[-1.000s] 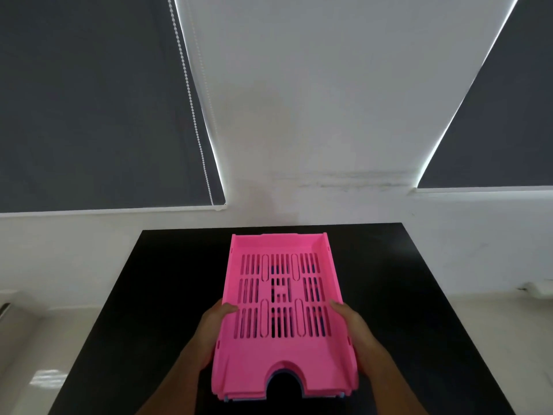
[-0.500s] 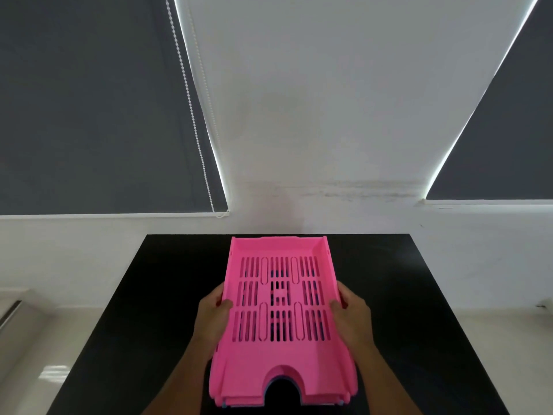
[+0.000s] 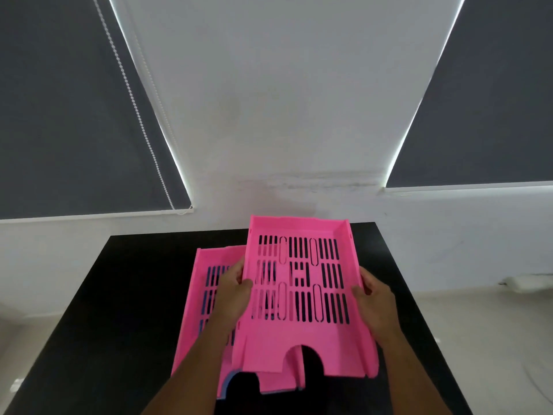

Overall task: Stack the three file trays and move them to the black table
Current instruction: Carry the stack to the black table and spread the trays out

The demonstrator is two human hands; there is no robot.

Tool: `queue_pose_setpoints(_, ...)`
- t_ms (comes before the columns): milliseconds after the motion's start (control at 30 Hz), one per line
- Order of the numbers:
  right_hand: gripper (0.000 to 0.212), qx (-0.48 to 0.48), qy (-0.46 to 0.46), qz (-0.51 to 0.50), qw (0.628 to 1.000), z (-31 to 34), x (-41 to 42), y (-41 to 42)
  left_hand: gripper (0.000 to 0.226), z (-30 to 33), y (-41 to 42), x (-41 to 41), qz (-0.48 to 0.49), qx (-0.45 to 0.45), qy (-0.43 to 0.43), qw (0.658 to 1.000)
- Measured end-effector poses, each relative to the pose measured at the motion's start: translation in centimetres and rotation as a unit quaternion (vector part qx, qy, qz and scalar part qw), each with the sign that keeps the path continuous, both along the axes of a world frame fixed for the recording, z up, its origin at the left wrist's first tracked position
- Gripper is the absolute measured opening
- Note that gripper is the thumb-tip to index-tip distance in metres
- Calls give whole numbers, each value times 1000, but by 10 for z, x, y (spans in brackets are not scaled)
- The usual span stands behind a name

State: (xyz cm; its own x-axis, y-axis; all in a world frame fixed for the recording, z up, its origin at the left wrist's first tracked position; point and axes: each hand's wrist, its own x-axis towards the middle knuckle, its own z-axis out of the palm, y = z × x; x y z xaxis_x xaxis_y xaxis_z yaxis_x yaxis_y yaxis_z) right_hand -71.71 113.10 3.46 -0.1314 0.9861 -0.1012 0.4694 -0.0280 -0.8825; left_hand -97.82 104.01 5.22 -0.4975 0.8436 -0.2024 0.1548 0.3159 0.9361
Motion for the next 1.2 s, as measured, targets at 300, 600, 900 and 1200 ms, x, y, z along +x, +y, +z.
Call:
queue_pose_setpoints(300,27,23,-92,-29,995,-14,100,37,64,-15,47,98,-48,1,-5,999)
queue_pose_setpoints(600,30,0,-120,-16,993,-44,137,52,56,-54,54,148,-22,-53,-26,998)
queue_pose_setpoints(900,33,-55,-119,-13,991,-78,138,53,54,-77,58,161,10,-102,-13,995)
queue_pose_setpoints(1200,28,-70,-121,-30,990,-85,129,52,51,-88,66,154,29,-148,-23,988)
